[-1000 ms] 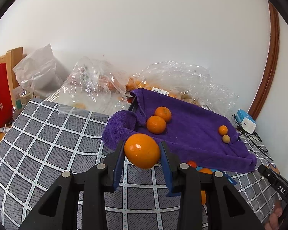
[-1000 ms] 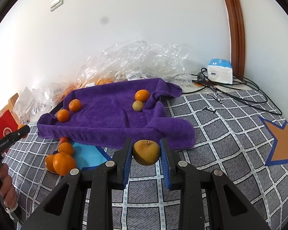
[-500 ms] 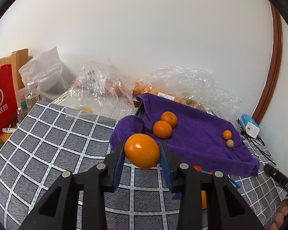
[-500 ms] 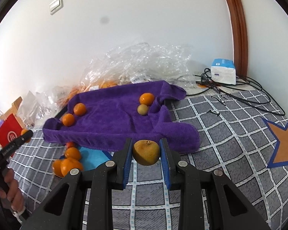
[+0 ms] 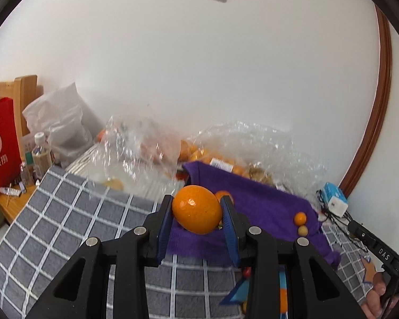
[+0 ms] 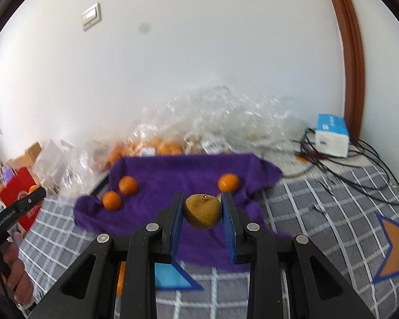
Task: Organize fruits
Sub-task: 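Carry both held fruits up and over the purple towel, then lower both fruits onto the towel and open both tools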
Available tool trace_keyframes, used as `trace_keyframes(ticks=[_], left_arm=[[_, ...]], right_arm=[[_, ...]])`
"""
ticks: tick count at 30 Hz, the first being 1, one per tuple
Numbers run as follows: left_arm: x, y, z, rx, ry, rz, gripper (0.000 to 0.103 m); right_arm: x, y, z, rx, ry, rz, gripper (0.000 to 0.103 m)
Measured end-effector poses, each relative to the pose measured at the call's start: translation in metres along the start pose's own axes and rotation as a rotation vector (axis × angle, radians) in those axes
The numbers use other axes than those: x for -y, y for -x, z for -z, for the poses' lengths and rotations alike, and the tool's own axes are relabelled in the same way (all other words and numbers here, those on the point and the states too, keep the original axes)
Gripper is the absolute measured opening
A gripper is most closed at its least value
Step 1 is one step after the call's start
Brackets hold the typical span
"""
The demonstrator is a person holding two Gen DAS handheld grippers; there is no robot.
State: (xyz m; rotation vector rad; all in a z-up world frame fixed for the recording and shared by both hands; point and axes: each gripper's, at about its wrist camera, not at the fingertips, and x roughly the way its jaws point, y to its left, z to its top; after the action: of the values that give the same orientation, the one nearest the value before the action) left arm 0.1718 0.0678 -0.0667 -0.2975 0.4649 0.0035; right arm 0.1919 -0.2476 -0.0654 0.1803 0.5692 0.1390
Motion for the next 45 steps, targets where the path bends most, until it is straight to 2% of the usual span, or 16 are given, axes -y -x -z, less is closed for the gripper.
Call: trace_keyframes(ticks=[5,9,18,22,31,45], left_arm=[[0.011,-0.019,-0.016,0.004,-0.017,-0.009,0.034],[0.021,-0.042,-0.016,-0.015,-0.032,-0.014,0.034],[0.018,-0.09,0.017,-0.133,-0.018,-0.009,0.034],[0.022,-0.098,0.026,-0.161,-0.058,-0.011,0.034],[0.025,-0.111,0.036,-0.249,-0.064,0.018,0.034],[0.032,-0.111,0.039,-0.249,-0.101,0.035,0.034]], right_arm=[[-0.008,-0.017,-0.02,0.029,0.015,0.0,0.028],[-0.005,-0.035,-0.021,0.015,0.026,0.008,0.028],[0.015,-0.081,0.011,-0.138,0.034,0.097,0.028],[0.013,-0.084,0.016,-0.155,0.047,0.105,0.028],[0.012,-0.102,0.025,-0.221,0.056,0.122,0.028],[0.013,-0.107,0.027,-0.246,0.056,0.153,0.028]])
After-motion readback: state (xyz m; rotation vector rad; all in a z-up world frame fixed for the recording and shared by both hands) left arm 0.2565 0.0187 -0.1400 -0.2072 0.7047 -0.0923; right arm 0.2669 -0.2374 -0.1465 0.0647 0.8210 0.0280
